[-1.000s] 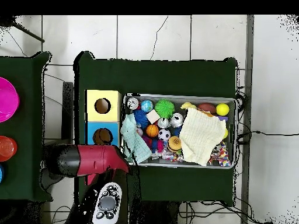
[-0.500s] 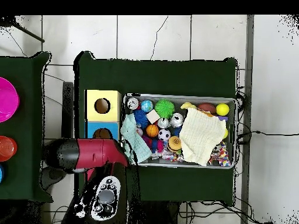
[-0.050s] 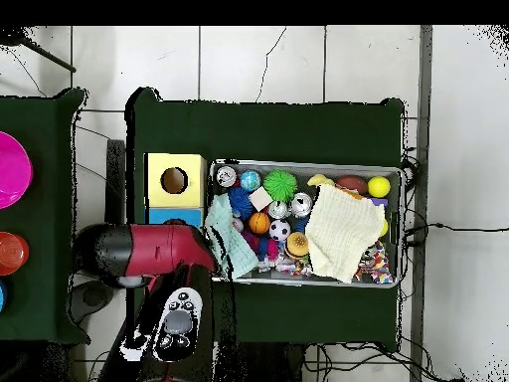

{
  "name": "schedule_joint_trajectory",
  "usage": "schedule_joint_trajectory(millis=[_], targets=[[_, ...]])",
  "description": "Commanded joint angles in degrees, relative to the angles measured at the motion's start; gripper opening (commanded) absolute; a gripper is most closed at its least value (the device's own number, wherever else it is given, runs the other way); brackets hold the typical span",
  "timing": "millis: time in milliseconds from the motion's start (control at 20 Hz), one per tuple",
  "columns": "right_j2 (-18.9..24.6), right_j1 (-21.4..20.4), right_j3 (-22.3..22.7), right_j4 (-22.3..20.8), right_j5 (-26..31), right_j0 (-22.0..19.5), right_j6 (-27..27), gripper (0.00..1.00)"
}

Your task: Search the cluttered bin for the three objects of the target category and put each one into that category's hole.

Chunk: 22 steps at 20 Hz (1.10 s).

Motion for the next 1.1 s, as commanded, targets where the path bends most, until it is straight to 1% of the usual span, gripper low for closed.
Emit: schedule_joint_trajectory(millis=[50,250,400,500,700,900,1100], targets=[[0.4,0.1,-7.2,0.6,-5.9,-1.9,11.1,0.0],[0.1,-5.7,-2.8,1.2,-2.4,-2.2,10.3,0.0],[0.3,-9.0,0.1,1.5,-1.9,-3.0,9.2,0.0],[1.0,-8.8,0.9,1.4,-3.2,-3.9,8.2,0.0],[3.0,-7.4,3.1,1.4,-8.1,-5.3,7.5,0.0],[3.5,-4.9,2.6,0.6,-11.6,-4.9,9.0,0.0],[4.4,-2.5,2.4,0.3,-15.2,-5.5,8.6,0.0]])
